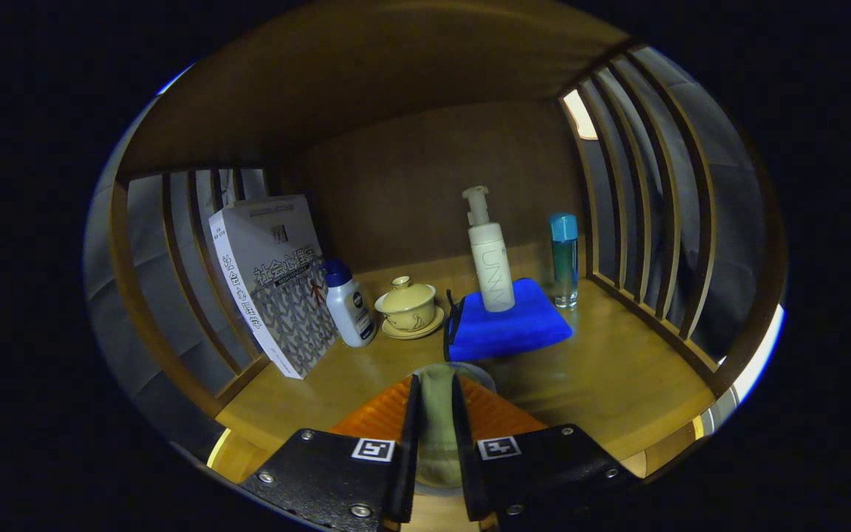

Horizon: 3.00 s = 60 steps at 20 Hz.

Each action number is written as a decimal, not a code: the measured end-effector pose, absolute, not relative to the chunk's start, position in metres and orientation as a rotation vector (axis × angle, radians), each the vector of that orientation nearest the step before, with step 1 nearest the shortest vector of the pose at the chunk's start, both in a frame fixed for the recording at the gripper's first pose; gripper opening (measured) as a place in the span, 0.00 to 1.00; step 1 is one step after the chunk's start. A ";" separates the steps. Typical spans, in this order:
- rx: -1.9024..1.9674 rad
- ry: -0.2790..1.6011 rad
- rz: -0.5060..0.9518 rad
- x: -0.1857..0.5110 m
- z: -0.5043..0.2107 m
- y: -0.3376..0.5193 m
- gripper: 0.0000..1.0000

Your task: Pull open the drawer, take out the items inside it, and place them on the countertop above the cabinet.

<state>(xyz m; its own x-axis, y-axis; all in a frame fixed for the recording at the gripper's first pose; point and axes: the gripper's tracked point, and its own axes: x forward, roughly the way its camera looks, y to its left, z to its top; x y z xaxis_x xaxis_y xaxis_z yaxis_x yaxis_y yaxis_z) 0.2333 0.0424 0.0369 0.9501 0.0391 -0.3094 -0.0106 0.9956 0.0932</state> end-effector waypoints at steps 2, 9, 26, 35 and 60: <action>0.086 0.295 0.028 0.236 0.039 0.044 0.49; 0.054 0.142 0.033 0.203 0.083 0.048 0.95; -0.054 -0.009 0.082 0.060 0.058 0.054 0.95; -0.033 -0.074 0.048 -0.002 0.036 0.050 0.95; -0.147 0.167 0.175 -0.085 -0.111 0.084 0.95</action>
